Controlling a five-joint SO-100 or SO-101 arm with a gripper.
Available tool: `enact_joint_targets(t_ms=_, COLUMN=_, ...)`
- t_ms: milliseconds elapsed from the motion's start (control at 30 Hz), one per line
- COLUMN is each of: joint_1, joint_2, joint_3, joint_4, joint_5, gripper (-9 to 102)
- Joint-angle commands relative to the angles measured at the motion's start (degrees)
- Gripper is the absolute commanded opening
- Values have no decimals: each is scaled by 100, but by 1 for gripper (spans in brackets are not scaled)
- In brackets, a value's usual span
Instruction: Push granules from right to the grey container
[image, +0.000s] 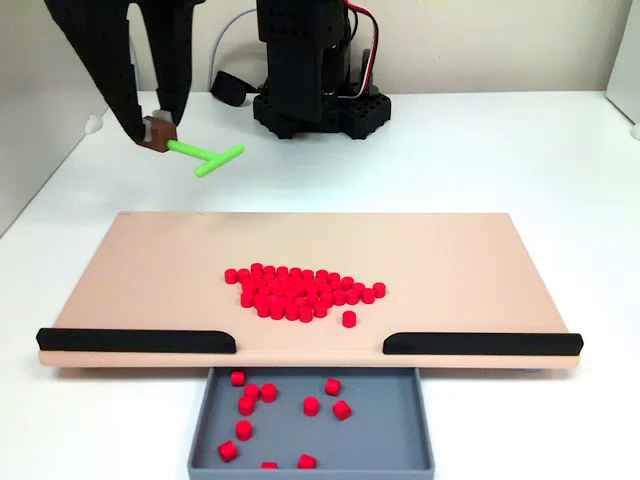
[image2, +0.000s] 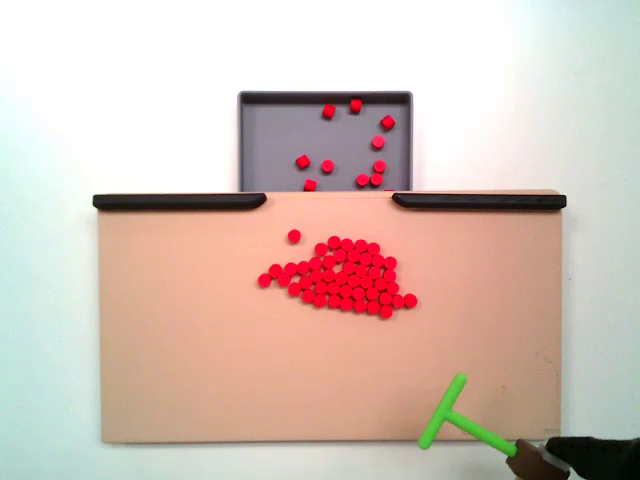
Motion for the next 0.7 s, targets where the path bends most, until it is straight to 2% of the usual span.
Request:
enact_joint_targets(t_ms=0, joint_1=88, joint_2=-176, joint_3=-571, joint_4=26, joint_5=-1107, gripper=0)
enact_joint_targets(t_ms=233, joint_1=272, joint_2=-905, joint_3=-1195, joint_4=26, joint_5=-2777, gripper=0)
enact_joint_targets(t_ms=667, joint_1=185, joint_2=-2364, joint_3=-2514, joint_4=26, joint_5=-3788, gripper=0)
